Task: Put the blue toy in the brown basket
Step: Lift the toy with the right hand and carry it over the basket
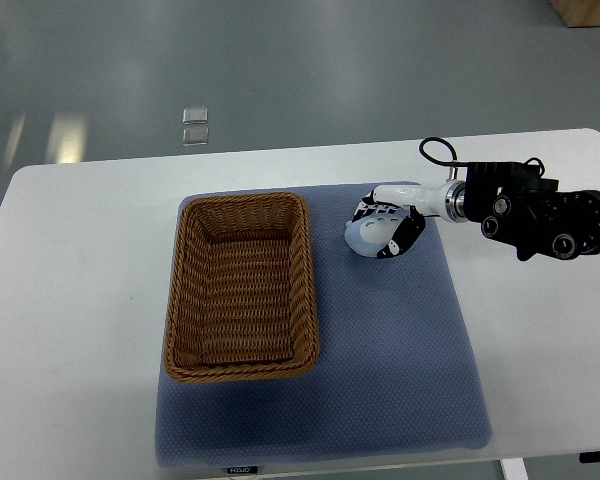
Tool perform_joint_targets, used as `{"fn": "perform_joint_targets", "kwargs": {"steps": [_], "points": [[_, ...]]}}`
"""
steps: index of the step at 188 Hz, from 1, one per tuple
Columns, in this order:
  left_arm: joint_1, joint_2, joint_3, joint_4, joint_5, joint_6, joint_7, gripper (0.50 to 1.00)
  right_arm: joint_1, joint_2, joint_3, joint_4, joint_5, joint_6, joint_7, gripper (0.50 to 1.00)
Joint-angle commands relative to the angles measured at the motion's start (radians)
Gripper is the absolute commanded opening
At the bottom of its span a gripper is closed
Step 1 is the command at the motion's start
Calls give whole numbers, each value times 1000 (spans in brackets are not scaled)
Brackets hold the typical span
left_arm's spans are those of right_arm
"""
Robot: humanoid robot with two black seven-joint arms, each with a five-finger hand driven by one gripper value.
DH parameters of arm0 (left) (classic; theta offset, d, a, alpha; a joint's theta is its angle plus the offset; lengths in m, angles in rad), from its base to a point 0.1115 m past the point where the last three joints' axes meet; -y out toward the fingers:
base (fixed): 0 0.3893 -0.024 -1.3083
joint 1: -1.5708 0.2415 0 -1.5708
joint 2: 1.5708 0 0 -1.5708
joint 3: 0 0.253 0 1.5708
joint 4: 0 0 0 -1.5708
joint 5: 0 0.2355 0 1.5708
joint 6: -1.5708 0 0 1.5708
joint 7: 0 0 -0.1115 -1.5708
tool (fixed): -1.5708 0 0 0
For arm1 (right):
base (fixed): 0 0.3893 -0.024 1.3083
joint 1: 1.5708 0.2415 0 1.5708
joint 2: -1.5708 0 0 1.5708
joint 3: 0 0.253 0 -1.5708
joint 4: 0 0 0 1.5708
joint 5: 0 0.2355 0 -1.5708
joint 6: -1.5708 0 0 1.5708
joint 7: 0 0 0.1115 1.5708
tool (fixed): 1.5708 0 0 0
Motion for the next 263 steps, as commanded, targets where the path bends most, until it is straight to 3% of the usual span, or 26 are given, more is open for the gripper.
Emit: {"fn": "perform_joint_targets", "kwargs": {"steps": [1, 5, 63, 95, 133, 177, 203, 263], "points": [[0, 0, 0, 1, 0, 0, -1, 1000, 0, 4, 2, -14, 0, -22, 0, 537], [0, 0, 0, 1, 0, 0, -1, 1000, 1, 4, 2, -16, 0, -23, 0, 501], [0, 0, 0, -1, 0, 0, -1, 1000, 92, -65, 14, 0, 26, 47, 3, 500], [0, 0, 0, -1, 0, 0, -1, 1000, 181, -125, 48, 110, 57, 107, 0, 500], [0, 0, 0, -2, 0, 0, -1, 1000, 279, -131, 48, 222, 150, 119, -2, 500], [0, 0, 0, -2, 0, 0, -1, 1000, 288, -22, 48, 266, 173, 95, 35, 500], [0, 0, 0, -1, 0, 0, -1, 1000, 267, 84, 41, 253, 175, 21, 49, 500], [0, 0, -3, -2, 0, 0, -1, 1000, 195, 281, 35, 115, 157, -19, 49, 500]]}}
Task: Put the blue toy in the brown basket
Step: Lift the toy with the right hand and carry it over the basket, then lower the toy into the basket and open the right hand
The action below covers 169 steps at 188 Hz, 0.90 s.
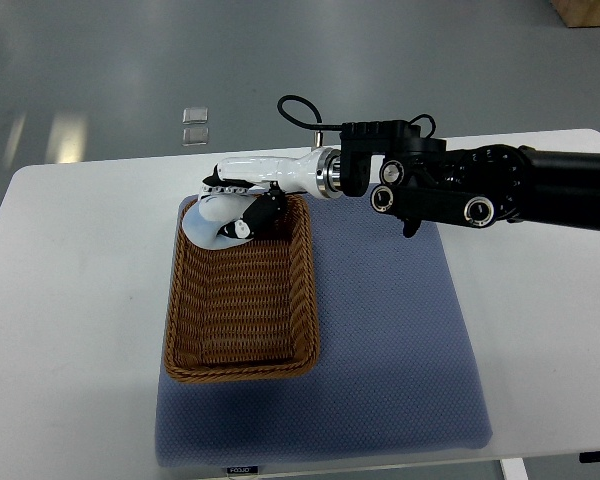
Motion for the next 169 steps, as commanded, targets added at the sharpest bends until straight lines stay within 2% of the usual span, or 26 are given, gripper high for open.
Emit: {"fn": "perform_joint_targets", "kwargs": {"steps": [1, 24, 44, 60, 87, 109, 117, 126, 135, 169], "points": [[0, 0, -1, 0, 0, 0, 0, 1000, -34, 55, 0, -43, -4, -6, 0, 500], [0, 0, -1, -2, 0, -2, 0, 1000, -77, 105, -1, -88, -9, -51, 0, 500], [0, 0, -1, 0, 0, -2, 0, 1000, -100, 107, -1, -118, -20, -63, 0, 500], [0, 0, 2, 0, 0, -2, 0, 1000, -131, 107, -1, -147, -44, -64, 0, 527], [0, 0, 4, 0, 0, 0, 0, 1000, -159, 107, -1, -172, -57, -72, 0, 541], [0, 0, 5, 0, 0, -2, 1, 1000, -171, 107, -1, -173, -57, -81, 0, 578], [0, 0, 5, 0, 0, 0, 0, 1000, -172, 107, -1, -175, -57, -81, 0, 617], [0, 0, 7, 0, 0, 0, 0, 1000, -174, 107, -1, -173, -57, -83, 0, 705], [0, 0, 7, 0, 0, -2, 0, 1000, -174, 107, -1, -173, -57, -81, 0, 752], [0, 0, 7, 0, 0, 0, 0, 1000, -179, 107, 2, -175, -55, -81, 0, 858]]}}
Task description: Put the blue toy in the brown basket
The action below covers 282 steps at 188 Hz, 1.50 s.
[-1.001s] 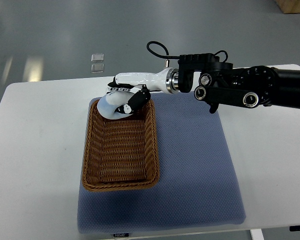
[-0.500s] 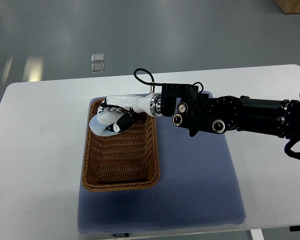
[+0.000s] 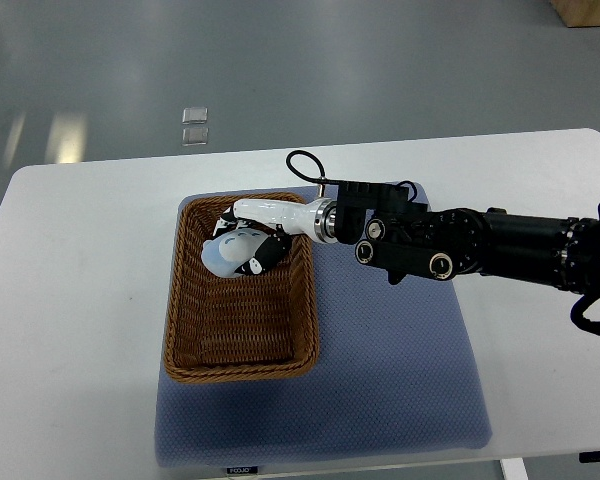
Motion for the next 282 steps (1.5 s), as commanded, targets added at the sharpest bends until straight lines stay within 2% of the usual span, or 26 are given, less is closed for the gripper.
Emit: {"fn": "perform_joint_targets", "kwargs": {"steps": [1, 39, 55, 84, 113, 165, 189, 210, 230, 282], "points": [[0, 0, 0, 0, 0, 1, 0, 1000, -3, 0, 3, -1, 1, 0, 0, 858], [0, 0, 0, 0, 0, 1, 0, 1000, 4, 0, 55, -1, 20, -2, 3, 862], [0, 0, 0, 0, 0, 1, 0, 1000, 4, -2, 133, 3, 27, 6, 3, 891], [0, 0, 0, 1, 0, 1, 0, 1000, -25, -74, 285, 9, 89, 11, 3, 897], [0, 0, 0, 1, 0, 1, 0, 1000, -129, -147, 524, 9, 193, 11, 1, 911], [0, 0, 0, 0, 0, 1, 2, 1000, -356, -144, 966, 6, 448, 17, 1, 911], [0, 0, 0, 0, 0, 1, 2, 1000, -431, -138, 1043, -5, 524, 94, 17, 911], [0, 0, 0, 0, 0, 1, 2, 1000, -511, -121, 1089, -8, 578, 163, 107, 911], [0, 0, 1, -2, 0, 1, 2, 1000, -552, -106, 1123, -37, 624, 193, 179, 911], [0, 0, 1, 0, 2, 1, 2, 1000, -571, -98, 1129, -165, 687, 298, 192, 911]]}}
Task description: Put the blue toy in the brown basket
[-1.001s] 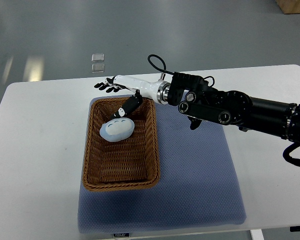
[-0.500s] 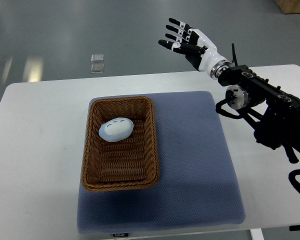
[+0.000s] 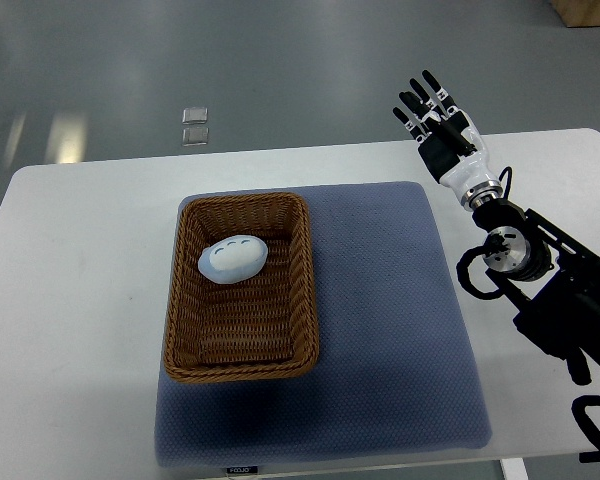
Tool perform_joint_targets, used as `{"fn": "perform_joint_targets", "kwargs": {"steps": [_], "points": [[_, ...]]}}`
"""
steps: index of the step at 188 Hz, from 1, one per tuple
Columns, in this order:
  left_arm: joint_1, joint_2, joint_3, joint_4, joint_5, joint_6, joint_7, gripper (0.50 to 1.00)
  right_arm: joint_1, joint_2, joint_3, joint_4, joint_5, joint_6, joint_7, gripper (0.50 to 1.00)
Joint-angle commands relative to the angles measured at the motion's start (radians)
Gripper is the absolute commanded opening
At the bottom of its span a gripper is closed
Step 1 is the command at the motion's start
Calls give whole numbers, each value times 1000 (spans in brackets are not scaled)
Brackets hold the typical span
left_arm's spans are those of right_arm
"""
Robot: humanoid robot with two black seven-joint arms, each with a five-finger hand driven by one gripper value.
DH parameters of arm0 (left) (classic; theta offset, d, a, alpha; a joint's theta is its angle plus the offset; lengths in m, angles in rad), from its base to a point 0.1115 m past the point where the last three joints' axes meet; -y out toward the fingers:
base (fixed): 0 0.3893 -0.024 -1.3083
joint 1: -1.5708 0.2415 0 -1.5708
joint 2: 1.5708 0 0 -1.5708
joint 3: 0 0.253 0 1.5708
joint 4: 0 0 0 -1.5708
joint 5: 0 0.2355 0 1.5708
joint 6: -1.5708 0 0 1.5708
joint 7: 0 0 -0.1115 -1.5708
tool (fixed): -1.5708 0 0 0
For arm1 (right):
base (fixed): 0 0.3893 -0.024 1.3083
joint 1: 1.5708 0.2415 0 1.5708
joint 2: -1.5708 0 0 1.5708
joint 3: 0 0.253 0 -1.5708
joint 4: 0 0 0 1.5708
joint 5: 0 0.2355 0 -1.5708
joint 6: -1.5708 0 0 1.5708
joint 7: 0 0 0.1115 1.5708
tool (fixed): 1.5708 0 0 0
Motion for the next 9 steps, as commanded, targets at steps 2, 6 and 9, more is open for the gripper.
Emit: {"fn": "perform_joint_targets", "kwargs": {"steps": [2, 6, 9], "points": [[0, 0, 0, 0, 0, 0, 0, 1000, -8, 0, 0, -36, 7, 40, 1, 911], [0, 0, 0, 0, -1, 0, 0, 1000, -8, 2, 0, -42, 7, 38, 1, 911], [0, 0, 0, 0, 0, -2, 0, 1000, -8, 2, 0, -47, 7, 38, 1, 911]]}}
